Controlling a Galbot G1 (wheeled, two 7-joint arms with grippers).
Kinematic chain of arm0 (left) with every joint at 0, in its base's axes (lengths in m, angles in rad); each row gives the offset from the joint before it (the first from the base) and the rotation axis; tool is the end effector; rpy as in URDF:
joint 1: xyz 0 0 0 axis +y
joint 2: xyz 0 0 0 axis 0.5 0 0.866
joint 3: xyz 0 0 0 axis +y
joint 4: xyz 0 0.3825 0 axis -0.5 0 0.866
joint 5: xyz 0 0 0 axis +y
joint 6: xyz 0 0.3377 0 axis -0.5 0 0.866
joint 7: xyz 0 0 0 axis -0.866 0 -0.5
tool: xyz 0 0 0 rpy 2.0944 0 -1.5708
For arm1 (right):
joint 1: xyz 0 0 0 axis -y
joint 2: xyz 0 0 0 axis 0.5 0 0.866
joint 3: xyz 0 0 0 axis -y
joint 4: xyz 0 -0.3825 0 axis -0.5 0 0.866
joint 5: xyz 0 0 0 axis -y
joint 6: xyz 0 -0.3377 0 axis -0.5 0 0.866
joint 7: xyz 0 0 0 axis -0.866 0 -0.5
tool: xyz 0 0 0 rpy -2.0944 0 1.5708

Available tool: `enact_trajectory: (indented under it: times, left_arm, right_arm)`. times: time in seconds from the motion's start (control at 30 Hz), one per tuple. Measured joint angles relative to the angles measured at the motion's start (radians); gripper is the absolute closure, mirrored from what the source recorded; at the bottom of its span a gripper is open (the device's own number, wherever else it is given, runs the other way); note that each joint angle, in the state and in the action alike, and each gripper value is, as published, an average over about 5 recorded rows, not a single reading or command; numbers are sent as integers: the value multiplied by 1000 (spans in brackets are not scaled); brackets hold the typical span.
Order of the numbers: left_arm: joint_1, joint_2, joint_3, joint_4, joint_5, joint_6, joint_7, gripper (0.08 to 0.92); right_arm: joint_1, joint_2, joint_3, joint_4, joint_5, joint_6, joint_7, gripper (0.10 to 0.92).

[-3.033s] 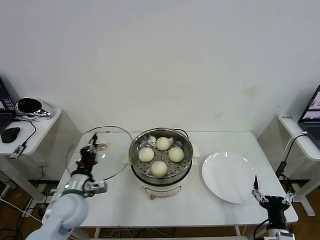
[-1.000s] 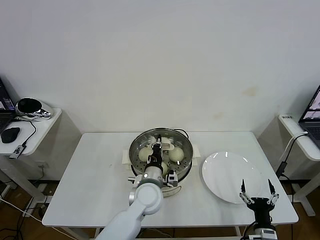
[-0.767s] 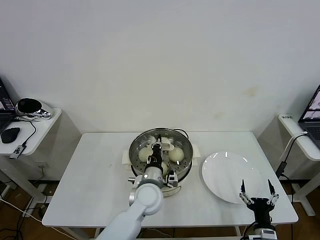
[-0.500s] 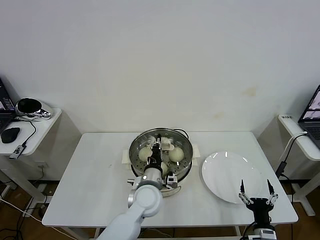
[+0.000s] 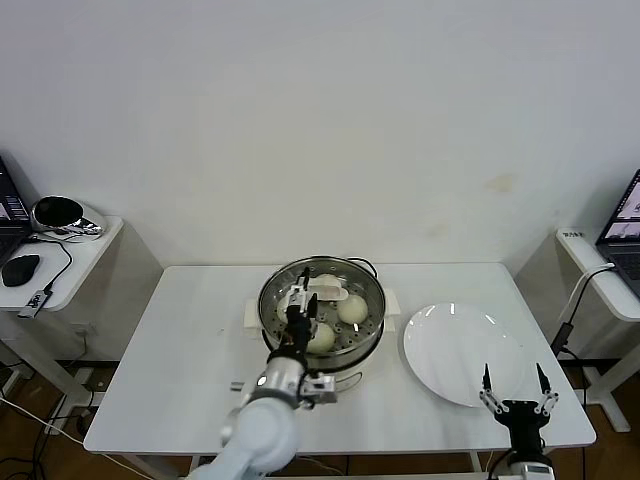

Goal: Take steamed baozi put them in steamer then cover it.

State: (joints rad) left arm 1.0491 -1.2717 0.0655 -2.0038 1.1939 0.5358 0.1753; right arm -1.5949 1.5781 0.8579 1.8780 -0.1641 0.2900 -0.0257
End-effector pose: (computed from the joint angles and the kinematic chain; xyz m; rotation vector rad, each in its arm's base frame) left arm 0.2543 -0.0918 -0.2808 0.2256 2.3779 1.8848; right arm 0.1132 -0.1036 -0.3984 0.3359 3.0636 -0.5153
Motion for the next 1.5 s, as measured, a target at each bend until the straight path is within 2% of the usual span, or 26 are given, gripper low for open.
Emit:
enact_trajectory:
  times: [0.17, 0.43, 0.63, 0.83, 1.03, 1.5]
  left_arm:
    - [130, 41, -93, -113, -204, -70, -87, 186]
    - [380, 50, -323, -199, -671, -245, -246, 177]
    - [548, 46, -435, -211, -993, -364, -309, 177]
    - [680, 23, -488, -194, -1197, -463, -326, 177]
    - [764, -8, -523, -184, -1312, -518, -321, 177]
    - [831, -35, -586, -139, -1409, -552, -298, 177]
  right_arm:
    - [-8, -1, -6, 2, 5, 1, -7, 203]
    - [-41, -38, -31, 22, 51, -11, -34, 203]
    - [-87, -104, -67, 48, 143, -50, -70, 203]
    - [-137, -160, -110, 81, 220, -94, -111, 203]
    - [-165, -185, -159, 93, 257, -115, -128, 203]
    - [-196, -193, -246, 122, 258, -182, -121, 203]
